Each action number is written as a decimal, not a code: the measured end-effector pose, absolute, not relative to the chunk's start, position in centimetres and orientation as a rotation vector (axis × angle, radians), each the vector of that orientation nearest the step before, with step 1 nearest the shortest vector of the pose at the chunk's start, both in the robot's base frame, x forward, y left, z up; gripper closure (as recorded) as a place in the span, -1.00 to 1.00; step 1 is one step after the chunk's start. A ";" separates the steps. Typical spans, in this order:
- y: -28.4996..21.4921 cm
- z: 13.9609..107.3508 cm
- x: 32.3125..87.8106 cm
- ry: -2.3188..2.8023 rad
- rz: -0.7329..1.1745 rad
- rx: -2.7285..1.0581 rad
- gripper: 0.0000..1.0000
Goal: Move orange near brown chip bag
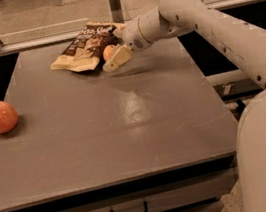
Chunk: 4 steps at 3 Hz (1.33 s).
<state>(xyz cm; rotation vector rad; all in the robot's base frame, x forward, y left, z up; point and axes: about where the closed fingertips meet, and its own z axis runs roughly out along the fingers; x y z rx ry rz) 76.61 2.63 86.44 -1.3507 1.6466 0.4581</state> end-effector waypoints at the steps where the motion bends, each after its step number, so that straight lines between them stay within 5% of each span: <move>1: 2.4 86.7 76.4 1.643 0.454 -1.349 -1.00; 3: -1.8 91.0 73.3 1.566 0.433 -1.326 -1.00; 4: -9.8 95.3 68.9 1.507 0.370 -1.289 -1.00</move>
Offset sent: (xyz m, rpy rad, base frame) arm -0.0114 -0.0240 0.0266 0.0095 -0.0495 -0.0242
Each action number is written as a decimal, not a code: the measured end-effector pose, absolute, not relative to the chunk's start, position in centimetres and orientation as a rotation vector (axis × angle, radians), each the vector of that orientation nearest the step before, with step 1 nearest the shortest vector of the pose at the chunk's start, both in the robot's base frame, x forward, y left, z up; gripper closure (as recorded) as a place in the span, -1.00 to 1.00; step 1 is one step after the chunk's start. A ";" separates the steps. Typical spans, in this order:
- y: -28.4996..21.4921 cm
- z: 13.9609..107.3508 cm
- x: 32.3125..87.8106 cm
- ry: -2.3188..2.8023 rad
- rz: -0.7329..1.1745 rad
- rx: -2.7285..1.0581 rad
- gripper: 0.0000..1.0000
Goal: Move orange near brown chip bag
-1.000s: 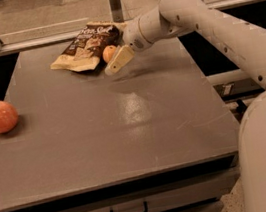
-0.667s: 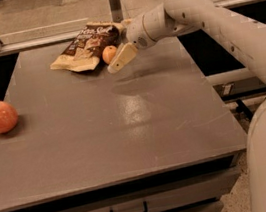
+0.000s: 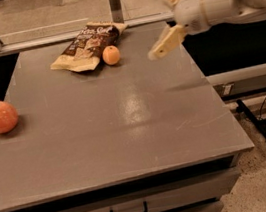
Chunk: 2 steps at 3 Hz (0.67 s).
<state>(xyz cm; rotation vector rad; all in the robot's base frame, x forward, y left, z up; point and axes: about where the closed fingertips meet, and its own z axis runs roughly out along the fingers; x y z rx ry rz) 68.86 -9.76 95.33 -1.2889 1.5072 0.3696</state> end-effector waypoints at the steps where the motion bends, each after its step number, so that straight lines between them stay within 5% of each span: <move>1: -15.1 98.9 64.3 1.455 0.322 -1.279 -1.00; 2: -16.3 98.9 63.8 1.463 0.311 -1.269 -1.00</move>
Offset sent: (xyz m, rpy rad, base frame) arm -0.0411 -0.0481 0.0325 0.0042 -0.0596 -0.0077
